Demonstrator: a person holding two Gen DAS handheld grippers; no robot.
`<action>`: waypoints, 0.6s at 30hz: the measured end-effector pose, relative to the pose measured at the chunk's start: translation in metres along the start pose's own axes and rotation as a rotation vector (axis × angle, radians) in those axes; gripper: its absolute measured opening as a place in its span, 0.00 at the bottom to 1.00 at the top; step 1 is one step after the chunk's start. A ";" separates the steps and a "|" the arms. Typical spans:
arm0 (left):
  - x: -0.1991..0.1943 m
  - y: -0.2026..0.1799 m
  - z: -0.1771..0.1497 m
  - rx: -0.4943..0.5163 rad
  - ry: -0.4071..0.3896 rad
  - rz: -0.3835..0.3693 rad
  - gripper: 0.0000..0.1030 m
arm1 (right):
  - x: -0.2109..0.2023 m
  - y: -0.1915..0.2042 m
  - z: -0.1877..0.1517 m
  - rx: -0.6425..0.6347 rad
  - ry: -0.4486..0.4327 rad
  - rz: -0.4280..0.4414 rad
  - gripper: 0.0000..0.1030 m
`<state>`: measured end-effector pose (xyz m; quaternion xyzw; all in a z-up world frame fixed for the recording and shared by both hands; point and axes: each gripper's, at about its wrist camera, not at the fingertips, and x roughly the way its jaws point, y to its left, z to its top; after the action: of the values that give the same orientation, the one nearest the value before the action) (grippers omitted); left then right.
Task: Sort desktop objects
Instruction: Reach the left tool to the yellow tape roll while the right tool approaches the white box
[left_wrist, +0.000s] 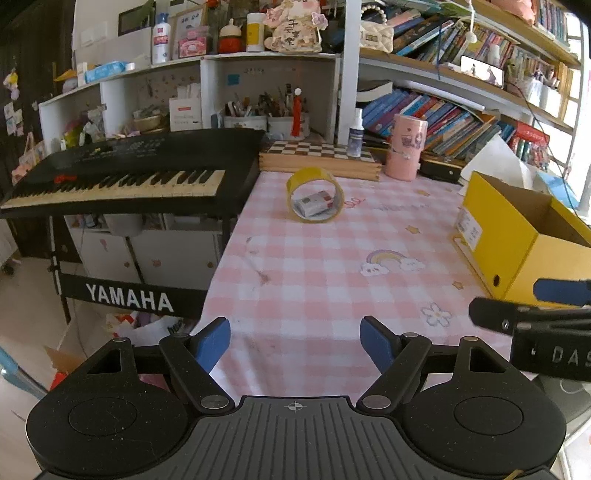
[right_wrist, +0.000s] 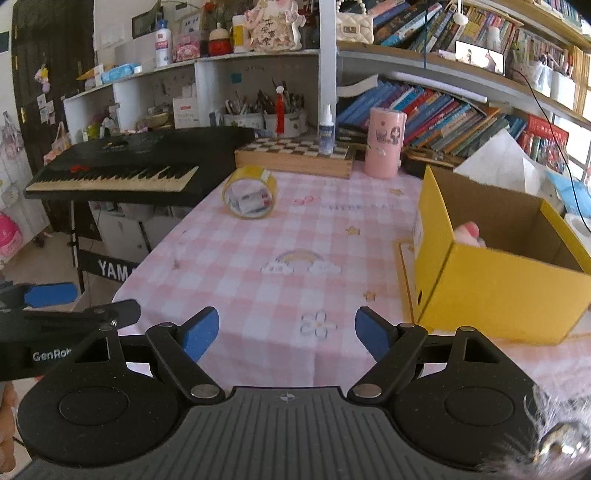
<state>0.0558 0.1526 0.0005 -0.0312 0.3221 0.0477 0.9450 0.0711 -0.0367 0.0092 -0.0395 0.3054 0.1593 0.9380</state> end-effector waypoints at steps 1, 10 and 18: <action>0.005 -0.001 0.004 0.002 0.001 0.003 0.77 | 0.004 -0.002 0.004 0.001 -0.009 -0.005 0.78; 0.062 -0.010 0.038 0.000 0.009 0.019 0.77 | 0.045 -0.029 0.038 0.019 -0.048 -0.039 0.78; 0.112 -0.024 0.068 0.012 0.026 0.040 0.77 | 0.086 -0.051 0.061 0.040 -0.024 -0.024 0.78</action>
<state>0.1875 0.1422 -0.0136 -0.0196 0.3354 0.0641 0.9397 0.1875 -0.0510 0.0071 -0.0226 0.2968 0.1425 0.9440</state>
